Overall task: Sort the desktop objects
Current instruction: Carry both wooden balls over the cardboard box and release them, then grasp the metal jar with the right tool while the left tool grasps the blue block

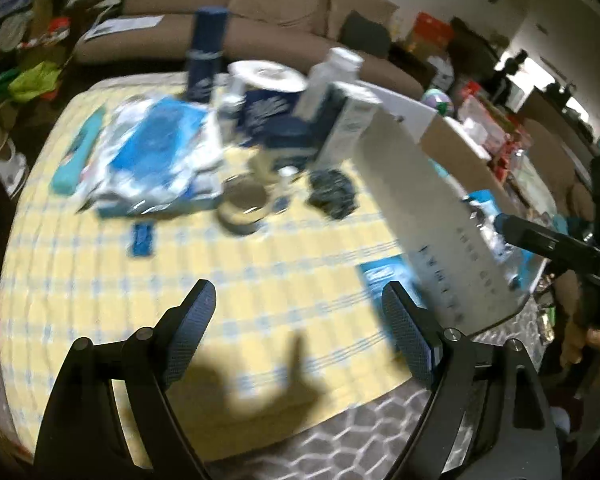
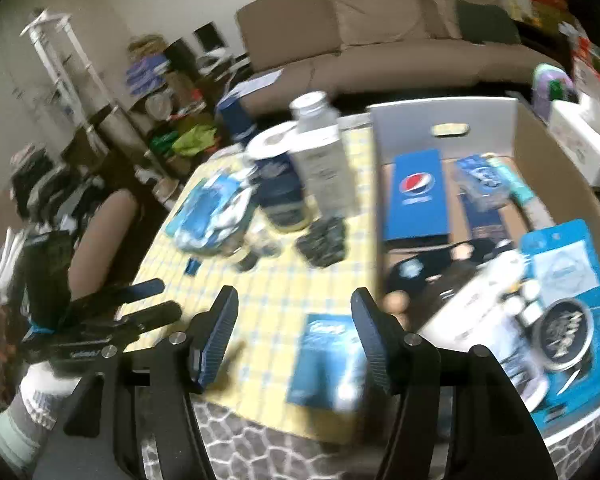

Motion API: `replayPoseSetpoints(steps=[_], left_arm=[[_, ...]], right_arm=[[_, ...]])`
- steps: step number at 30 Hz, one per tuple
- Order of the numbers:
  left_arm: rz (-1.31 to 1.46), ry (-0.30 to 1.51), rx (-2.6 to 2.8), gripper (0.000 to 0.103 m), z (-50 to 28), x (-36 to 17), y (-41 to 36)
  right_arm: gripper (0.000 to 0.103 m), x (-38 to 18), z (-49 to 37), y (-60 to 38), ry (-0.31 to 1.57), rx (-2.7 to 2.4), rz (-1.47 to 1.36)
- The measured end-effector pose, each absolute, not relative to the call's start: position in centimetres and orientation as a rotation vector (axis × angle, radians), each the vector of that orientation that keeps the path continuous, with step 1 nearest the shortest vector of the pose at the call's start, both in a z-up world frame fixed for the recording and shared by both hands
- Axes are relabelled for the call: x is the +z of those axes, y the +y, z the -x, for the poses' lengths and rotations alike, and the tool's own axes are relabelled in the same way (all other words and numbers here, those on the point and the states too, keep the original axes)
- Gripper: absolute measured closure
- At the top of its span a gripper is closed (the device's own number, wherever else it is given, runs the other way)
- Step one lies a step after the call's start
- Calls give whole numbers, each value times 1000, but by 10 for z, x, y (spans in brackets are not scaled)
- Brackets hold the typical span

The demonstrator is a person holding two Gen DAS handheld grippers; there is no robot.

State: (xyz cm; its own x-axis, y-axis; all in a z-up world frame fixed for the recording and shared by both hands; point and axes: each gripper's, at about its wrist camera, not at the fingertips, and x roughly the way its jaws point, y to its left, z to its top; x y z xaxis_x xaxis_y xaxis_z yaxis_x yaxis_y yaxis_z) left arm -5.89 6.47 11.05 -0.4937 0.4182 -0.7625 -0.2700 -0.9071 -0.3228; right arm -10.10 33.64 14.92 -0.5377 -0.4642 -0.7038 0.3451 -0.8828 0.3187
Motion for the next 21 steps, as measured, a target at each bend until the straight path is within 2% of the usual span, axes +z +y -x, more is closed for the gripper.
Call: replayPoseSetpoints(steps=[8,13,21], left_arm=[[1295,-241,2516,20,63,98,2],[1264,-210,2539,18,78,92,-8],[1284,11,2592,18,113,63,-4]], right_arm=[[40,117,107,264,-95,-2344,-1186],[40,92,134,237,-81,-2354,-1203],[40,73,178,204,-63,-2374,-1156]])
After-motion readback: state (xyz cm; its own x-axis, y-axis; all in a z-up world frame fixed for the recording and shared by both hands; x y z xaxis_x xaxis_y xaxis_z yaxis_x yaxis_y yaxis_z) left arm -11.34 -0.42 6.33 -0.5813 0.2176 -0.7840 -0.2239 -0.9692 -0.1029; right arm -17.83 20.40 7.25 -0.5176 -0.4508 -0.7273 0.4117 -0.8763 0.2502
